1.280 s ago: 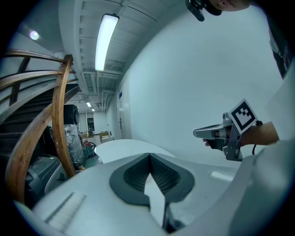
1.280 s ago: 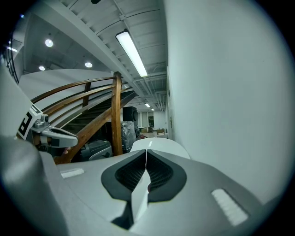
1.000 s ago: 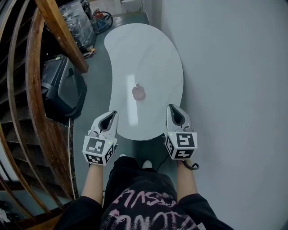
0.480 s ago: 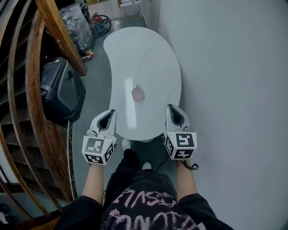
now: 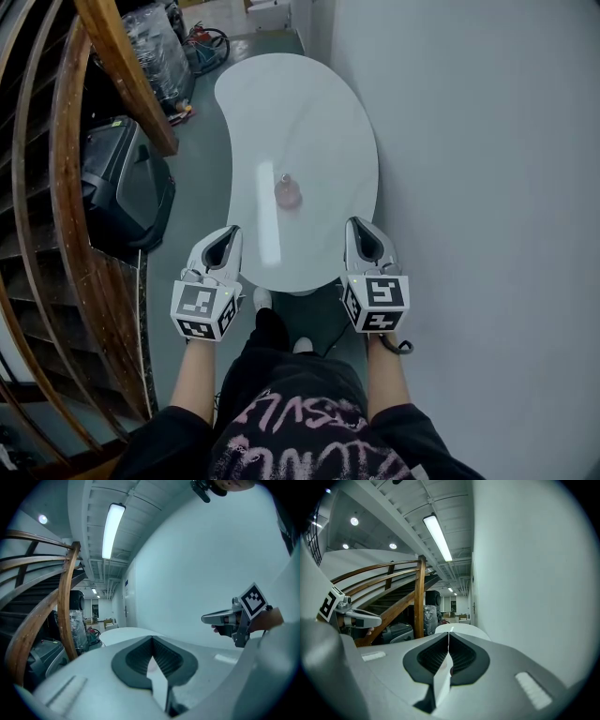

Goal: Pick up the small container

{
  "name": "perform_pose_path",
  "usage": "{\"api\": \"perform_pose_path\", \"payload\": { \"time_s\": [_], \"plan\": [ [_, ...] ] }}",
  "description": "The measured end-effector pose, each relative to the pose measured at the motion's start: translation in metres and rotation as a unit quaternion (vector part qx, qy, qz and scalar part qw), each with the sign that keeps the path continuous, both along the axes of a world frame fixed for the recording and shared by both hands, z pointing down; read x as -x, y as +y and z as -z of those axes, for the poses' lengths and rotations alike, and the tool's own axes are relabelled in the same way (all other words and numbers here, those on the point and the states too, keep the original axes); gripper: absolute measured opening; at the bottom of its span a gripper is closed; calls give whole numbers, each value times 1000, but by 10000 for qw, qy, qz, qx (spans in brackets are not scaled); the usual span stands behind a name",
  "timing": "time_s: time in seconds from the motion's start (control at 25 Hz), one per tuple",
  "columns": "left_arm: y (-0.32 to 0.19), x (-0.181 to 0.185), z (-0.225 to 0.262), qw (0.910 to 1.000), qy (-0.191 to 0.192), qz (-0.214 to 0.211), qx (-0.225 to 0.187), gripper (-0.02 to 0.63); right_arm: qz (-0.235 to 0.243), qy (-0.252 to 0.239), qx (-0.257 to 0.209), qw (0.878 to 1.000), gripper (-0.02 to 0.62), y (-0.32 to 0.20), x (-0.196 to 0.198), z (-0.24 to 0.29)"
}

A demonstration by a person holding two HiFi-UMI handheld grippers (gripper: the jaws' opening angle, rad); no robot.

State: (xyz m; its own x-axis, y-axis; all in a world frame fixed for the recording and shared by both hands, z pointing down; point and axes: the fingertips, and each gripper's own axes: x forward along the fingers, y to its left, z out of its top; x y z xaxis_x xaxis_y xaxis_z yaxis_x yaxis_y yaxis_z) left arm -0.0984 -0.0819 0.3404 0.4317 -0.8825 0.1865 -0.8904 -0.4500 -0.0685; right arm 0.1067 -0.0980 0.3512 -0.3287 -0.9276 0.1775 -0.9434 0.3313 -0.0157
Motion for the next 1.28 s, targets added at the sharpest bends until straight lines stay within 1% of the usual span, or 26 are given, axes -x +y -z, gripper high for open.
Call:
{"api": "perform_pose_path", "payload": {
  "time_s": [0.28,0.64,0.96,1.28],
  "plan": [
    [-12,3,10,9998,111,-6,-163,2,-68,33,-51,10000,12,-6,2,6],
    [-24,6,5,9997,190,-34,-128,2,-91,48,31,9999,12,-14,7,0],
    [-32,11,-2,9996,284,4,-38,2,-5,71,116,9999,12,-21,18,-5],
    [-42,9,-9,9998,180,4,-44,2,24,55,225,9997,12,-30,20,-19]
  ]
}}
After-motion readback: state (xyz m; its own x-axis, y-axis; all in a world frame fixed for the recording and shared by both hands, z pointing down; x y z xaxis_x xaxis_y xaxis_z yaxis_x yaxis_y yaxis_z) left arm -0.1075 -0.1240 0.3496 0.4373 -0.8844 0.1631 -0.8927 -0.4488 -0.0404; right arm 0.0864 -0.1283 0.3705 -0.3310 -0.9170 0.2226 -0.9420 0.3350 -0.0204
